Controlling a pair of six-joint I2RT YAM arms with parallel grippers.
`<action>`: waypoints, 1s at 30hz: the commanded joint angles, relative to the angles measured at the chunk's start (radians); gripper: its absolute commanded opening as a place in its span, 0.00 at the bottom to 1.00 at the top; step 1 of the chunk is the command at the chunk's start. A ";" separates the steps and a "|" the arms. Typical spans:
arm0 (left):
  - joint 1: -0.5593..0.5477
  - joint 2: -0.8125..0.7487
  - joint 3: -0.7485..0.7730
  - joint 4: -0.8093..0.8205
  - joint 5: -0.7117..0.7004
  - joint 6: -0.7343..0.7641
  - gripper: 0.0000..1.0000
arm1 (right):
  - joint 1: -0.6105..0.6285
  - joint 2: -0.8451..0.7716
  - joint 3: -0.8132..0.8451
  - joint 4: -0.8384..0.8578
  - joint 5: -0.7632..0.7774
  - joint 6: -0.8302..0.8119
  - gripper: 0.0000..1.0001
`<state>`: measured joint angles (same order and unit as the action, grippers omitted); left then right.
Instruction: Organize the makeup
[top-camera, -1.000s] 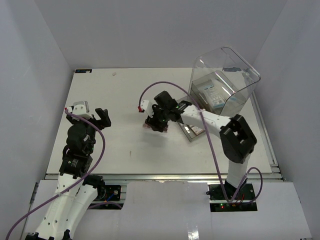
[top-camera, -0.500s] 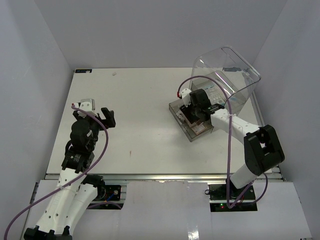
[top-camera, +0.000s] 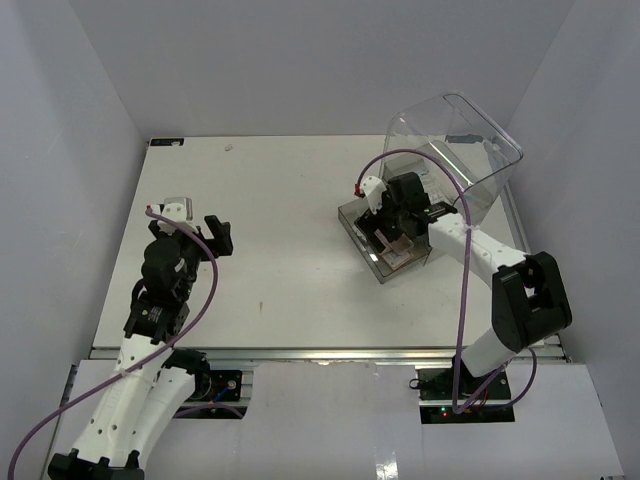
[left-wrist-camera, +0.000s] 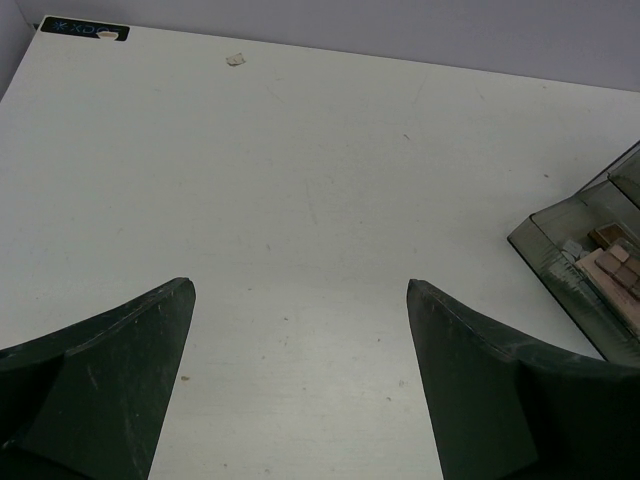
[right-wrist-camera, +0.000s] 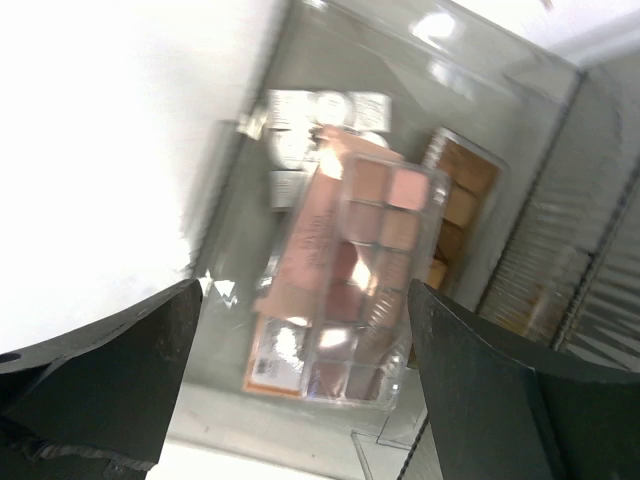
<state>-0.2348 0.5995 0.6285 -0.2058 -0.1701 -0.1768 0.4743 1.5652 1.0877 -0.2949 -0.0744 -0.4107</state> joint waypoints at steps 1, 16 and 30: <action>0.005 -0.003 0.011 0.005 0.023 -0.004 0.98 | 0.002 -0.099 0.073 -0.186 -0.572 -0.334 0.90; 0.004 -0.001 0.010 0.005 0.017 -0.001 0.98 | 0.184 0.227 0.159 -0.156 -0.209 -0.028 0.18; 0.005 -0.003 0.010 0.006 0.021 0.002 0.98 | 0.189 0.292 0.113 0.008 0.422 0.089 0.76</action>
<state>-0.2348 0.6006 0.6285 -0.2058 -0.1635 -0.1768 0.6786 1.8322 1.2020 -0.3380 0.1192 -0.3364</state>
